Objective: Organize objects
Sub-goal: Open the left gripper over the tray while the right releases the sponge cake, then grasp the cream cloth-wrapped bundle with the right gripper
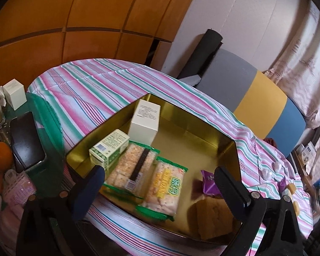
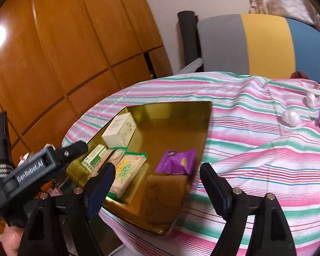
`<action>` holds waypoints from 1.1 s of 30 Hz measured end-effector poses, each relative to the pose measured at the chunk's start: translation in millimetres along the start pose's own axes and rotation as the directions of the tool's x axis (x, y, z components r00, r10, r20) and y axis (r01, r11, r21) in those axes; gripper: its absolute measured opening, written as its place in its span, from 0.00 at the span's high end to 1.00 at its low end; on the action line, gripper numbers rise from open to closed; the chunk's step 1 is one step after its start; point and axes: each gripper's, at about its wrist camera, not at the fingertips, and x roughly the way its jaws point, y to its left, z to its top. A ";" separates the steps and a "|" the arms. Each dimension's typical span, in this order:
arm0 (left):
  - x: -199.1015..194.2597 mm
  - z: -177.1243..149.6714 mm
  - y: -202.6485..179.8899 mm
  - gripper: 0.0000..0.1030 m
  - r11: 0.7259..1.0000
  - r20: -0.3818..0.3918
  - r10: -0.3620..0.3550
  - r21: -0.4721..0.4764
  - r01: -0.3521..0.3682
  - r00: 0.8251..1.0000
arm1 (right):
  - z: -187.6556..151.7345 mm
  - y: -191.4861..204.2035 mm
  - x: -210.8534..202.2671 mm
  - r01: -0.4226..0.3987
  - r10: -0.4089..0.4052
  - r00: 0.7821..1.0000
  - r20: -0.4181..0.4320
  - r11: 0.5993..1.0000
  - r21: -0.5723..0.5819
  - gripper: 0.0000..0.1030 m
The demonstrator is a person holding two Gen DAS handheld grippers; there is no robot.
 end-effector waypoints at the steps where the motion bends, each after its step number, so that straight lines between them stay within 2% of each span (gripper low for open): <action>1: -0.5 -1.3 -2.5 0.00 1.000 -0.001 -0.005 0.007 0.005 1.000 | 1.3 -3.0 -4.1 0.012 -0.012 1.000 0.011 1.000 0.005 0.20; 10: -3.5 -15.7 -28.9 0.00 0.994 -0.030 -0.065 0.088 0.067 0.997 | 8.5 -37.0 -26.8 0.112 -0.115 0.992 0.058 0.992 0.061 0.20; 17: -10.2 -29.4 -54.2 0.00 0.976 -0.044 -0.119 0.177 0.125 0.992 | -5.6 -88.9 -33.6 0.241 -0.244 0.970 0.012 0.961 0.137 0.20; 25: -14.3 -57.8 -94.4 0.00 0.932 -0.133 -0.207 0.273 0.237 0.969 | -26.4 -167.4 -51.1 0.372 -0.372 0.927 -0.039 0.904 0.209 0.20; 33: -23.0 -92.6 -145.7 0.00 0.855 -0.230 -0.276 0.386 0.348 0.933 | -31.1 -251.9 -69.1 0.475 -0.474 0.877 -0.074 0.837 0.272 0.20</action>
